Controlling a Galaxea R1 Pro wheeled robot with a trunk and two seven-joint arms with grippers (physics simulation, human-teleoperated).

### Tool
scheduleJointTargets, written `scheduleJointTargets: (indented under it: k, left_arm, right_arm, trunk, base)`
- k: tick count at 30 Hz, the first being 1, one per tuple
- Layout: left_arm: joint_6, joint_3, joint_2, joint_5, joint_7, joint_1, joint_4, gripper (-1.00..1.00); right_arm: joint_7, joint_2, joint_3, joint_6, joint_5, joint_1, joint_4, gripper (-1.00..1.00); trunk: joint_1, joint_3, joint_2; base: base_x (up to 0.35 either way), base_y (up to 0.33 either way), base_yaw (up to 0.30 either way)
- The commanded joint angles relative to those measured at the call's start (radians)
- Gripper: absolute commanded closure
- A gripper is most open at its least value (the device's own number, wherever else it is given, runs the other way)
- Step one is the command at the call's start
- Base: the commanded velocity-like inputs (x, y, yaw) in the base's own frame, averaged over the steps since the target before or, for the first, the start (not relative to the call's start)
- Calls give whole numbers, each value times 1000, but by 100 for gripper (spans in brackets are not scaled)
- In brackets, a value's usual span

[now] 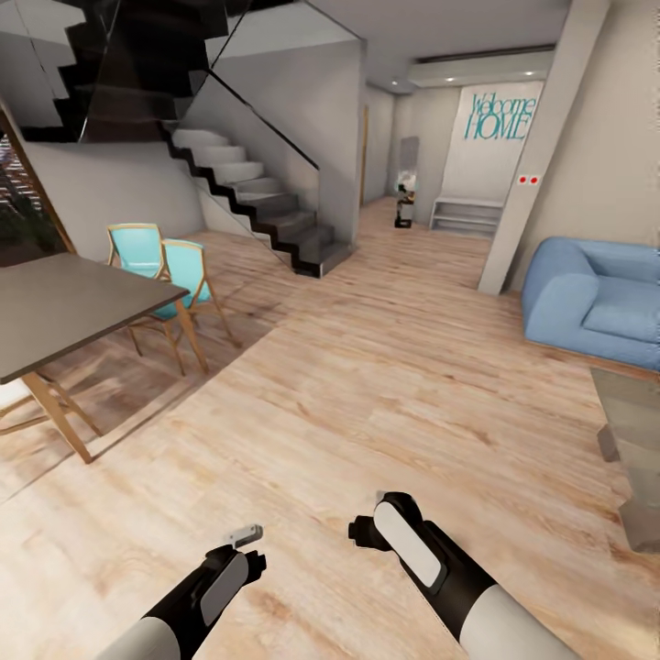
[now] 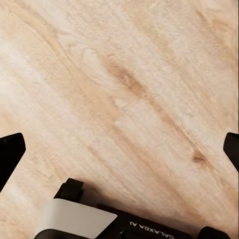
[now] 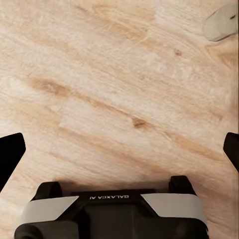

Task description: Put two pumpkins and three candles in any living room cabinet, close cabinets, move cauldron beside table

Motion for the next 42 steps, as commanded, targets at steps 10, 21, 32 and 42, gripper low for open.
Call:
scheduleJointTargets:
  k: [10,21,32,42]
  left_arm:
    - [1,-6,1,8,9,-1,-2,-100]
    - [1,-6,1,8,9,-1,-2,-100]
    - [1,-6,3,8,9,-1,-2,-100]
    - [1,-6,4,7,9,-1,-2,-100]
  right_arm:
    - [-10,1,4,-5,-8,-1,-2,-100]
    - [-11,1,4,-6,-8,-1,-2,-100]
    - [-11,0,4,-7,-9,-1,-2,-100]
    - [-11,1,4,-7,-9,-1,-2,-100]
  trunk:
    - [1,-2,-1]
    - [1,-2,-1]
    - [1,-2,-1]
    - [1,-2,-1]
  base:
    - [261,-160,-14]
    - [282,-177,0]
    - [269,-170,0]
    - [257,-151,0]
